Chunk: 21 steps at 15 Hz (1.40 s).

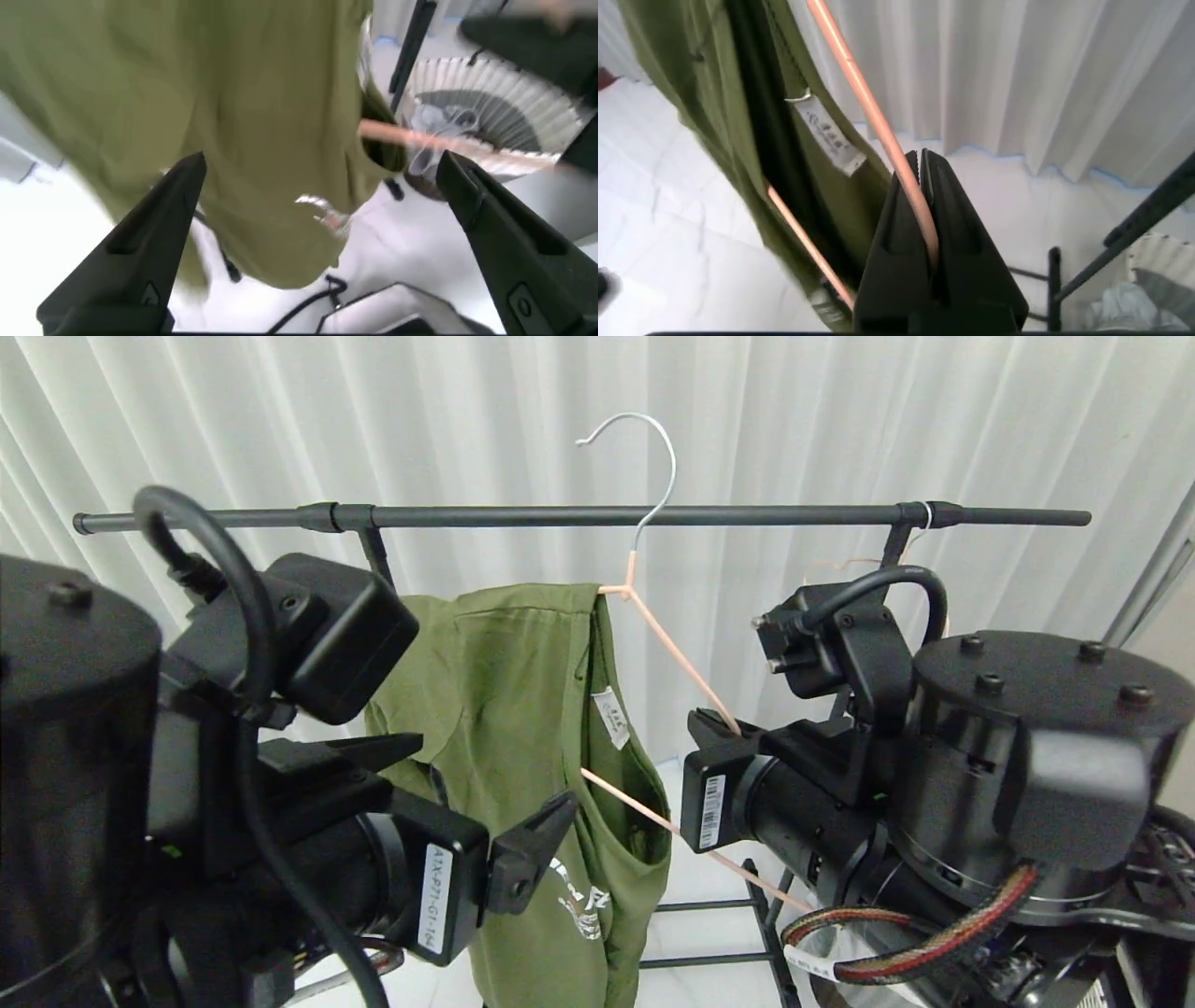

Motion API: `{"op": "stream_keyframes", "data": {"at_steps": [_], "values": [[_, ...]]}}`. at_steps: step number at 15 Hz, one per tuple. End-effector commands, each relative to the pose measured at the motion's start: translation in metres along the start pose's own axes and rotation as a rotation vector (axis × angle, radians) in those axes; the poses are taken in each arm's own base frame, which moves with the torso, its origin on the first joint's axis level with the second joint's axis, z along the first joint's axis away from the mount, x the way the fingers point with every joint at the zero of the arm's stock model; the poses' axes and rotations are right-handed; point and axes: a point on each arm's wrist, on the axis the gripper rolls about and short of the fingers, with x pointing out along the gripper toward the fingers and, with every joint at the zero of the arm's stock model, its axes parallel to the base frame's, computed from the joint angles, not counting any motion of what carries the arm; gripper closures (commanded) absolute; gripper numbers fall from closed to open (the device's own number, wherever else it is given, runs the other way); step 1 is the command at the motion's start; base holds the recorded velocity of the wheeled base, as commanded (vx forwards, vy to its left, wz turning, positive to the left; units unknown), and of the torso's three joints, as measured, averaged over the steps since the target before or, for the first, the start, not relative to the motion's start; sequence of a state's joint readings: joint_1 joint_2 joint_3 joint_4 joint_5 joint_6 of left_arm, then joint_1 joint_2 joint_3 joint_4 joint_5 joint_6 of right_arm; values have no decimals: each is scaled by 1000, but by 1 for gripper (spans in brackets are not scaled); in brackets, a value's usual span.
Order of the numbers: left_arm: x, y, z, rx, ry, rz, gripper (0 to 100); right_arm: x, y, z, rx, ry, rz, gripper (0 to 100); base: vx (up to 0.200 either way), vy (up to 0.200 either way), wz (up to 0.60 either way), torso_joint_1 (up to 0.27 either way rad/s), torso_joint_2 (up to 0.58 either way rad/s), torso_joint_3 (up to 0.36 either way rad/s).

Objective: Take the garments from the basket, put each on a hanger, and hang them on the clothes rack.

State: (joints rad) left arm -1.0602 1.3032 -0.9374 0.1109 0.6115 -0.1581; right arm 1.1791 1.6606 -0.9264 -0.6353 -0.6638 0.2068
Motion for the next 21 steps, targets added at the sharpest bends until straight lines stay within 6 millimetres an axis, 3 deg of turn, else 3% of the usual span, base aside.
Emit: {"op": "stream_keyframes", "data": {"at_steps": [1,5,6,8,12,15,18,21], "values": [[-13,12,-9,-5,-11,5,0,-2,-3,-7,-26,0,-9,100,0,0,0,0,0,0],[-30,47,-11,115,-53,50,0,-20,-25,-16,-146,-19,-18,100,0,0,0,0,0,0],[-39,60,-9,155,-90,-44,0,-30,-34,-23,-191,-25,-10,100,0,0,0,0,0,0],[-38,72,-9,232,-106,-130,0,-38,-42,-30,-236,-31,13,100,0,0,0,0,0,0],[-13,80,3,358,-172,-259,0,-48,-50,-34,-303,-38,48,100,0,0,0,0,0,0],[15,73,4,376,-155,-317,0,-49,-50,-32,-340,-56,49,100,0,0,0,0,0,0],[31,67,2,377,-151,-458,0,-50,-50,-31,-357,-71,60,100,0,0,0,0,0,0],[45,64,1,376,-149,-492,0,-54,-52,-33,-405,-83,100,100,0,0,0,0,0,0]]}}
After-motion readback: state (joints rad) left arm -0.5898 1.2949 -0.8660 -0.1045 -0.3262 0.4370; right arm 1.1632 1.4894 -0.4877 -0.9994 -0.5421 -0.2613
